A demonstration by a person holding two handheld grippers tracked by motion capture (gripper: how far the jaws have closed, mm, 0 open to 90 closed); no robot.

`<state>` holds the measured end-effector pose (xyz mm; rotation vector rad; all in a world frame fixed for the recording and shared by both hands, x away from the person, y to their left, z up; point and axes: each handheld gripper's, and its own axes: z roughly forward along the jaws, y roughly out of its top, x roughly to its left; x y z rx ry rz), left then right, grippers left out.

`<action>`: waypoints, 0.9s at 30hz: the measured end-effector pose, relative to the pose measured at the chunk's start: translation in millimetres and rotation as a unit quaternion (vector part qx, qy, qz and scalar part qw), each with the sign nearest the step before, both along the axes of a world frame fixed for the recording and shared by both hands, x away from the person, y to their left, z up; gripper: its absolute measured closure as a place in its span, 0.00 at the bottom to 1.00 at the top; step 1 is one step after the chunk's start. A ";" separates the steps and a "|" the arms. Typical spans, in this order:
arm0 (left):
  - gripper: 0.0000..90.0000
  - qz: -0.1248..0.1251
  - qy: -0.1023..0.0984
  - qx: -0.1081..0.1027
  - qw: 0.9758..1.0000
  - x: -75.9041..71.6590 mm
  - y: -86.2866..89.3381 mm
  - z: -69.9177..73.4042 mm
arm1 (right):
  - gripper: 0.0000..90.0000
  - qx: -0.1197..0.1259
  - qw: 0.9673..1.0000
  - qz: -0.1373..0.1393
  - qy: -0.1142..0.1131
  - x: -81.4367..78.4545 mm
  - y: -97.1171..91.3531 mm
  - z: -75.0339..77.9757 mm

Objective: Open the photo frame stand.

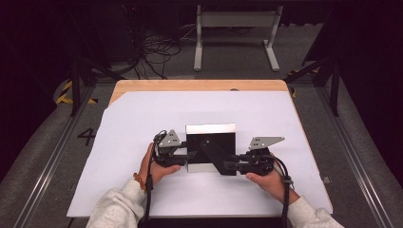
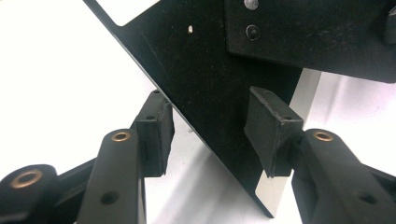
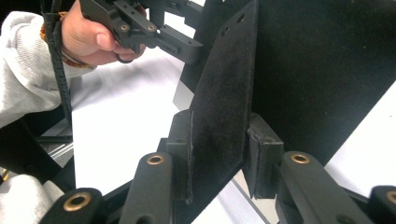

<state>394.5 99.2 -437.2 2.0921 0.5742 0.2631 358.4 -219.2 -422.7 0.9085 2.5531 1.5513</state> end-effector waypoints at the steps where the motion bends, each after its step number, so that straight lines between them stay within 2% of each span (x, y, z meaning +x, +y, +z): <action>1: 0.60 0.001 -0.003 0.000 1.000 -0.4 0.4 0.7 | 0.76 0.000 1.000 0.000 0.000 -0.1 0.1 0.1; 6: 0.65 0.003 -0.017 -0.005 1.000 -2.0 3.1 4.3 | 0.79 -0.006 1.000 -0.003 -0.005 -0.7 0.9 0.6; 12: 0.69 0.004 -0.023 -0.008 1.000 -3.2 4.3 6.7 | 0.81 -0.009 1.000 -0.004 -0.007 -0.3 1.2 -0.6; 21: 0.73 0.000 -0.044 -0.002 0.999 -7.4 4.5 11.6 | 0.85 -0.013 1.000 0.003 -0.008 -1.8 3.8 -2.2; 27: 0.76 -0.003 -0.044 -0.005 0.999 -9.3 6.1 12.5 | 0.86 -0.021 1.000 0.003 -0.013 -3.3 4.8 -2.5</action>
